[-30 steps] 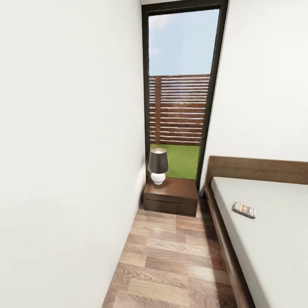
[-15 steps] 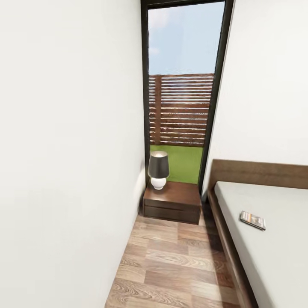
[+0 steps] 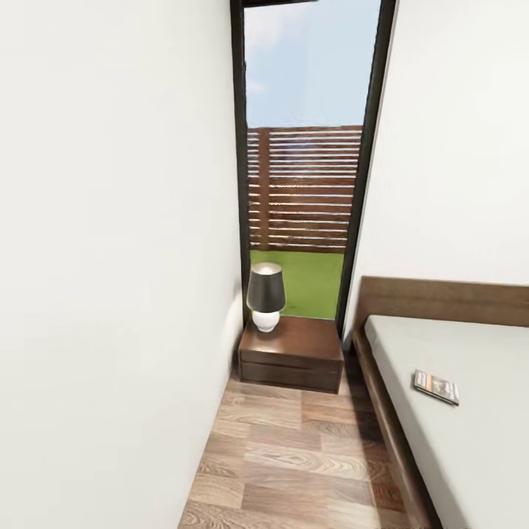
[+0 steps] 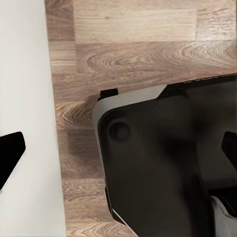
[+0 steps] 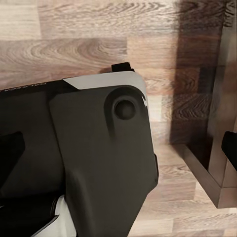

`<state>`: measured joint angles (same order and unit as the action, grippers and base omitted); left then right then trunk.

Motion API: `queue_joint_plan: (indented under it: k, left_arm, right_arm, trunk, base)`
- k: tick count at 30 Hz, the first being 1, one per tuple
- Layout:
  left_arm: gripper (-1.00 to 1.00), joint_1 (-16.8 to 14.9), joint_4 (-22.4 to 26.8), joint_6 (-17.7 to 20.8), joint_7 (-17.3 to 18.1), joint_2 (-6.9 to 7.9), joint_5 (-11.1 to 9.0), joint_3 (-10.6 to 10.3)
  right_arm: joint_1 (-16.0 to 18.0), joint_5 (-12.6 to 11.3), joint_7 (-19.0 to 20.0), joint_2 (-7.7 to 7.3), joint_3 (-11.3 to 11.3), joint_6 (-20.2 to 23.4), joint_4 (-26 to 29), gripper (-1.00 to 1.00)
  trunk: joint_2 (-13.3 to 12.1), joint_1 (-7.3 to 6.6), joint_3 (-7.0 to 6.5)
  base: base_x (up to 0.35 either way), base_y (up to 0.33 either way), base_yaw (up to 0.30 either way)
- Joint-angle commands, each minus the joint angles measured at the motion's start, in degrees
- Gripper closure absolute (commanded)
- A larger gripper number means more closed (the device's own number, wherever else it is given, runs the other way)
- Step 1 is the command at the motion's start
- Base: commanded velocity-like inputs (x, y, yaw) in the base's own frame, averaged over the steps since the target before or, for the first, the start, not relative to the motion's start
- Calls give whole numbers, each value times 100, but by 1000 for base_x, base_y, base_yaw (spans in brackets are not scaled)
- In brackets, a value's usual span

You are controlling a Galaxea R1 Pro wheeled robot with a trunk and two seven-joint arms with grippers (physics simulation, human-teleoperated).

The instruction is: In the bedroom, move the book from the bed onto either nightstand, and place the two sandals side by side next to the bed.

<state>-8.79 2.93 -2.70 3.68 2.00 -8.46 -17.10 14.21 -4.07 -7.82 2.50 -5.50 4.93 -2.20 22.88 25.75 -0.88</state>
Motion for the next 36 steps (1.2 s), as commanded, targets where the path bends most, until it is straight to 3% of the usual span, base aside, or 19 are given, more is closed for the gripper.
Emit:
queue_joint_plan:
  k: [1, 19, 36]
  left_arm:
    - [-100, -1, -4, -18, 19, 2, -60, -48]
    - [-100, -4, -3, -20, 19, 2, -60, -56]
    - [-100, -5, -3, -18, 19, 3, -60, -57]
  right_arm:
    - [5, -32, -19, 2, -30, -2, -9, -100]
    - [3, -32, -16, 30, -30, -6, -9, -100]
    - [3, -32, -17, 55, -30, -8, -9, -100]
  trunk:
    - [4, 3, 2]
    - [4, 3, 2]
    - [4, 3, 2]
  base:
    - [70, 0, -224]
    - [21, 2, -264]
    - [204, 106, -48]
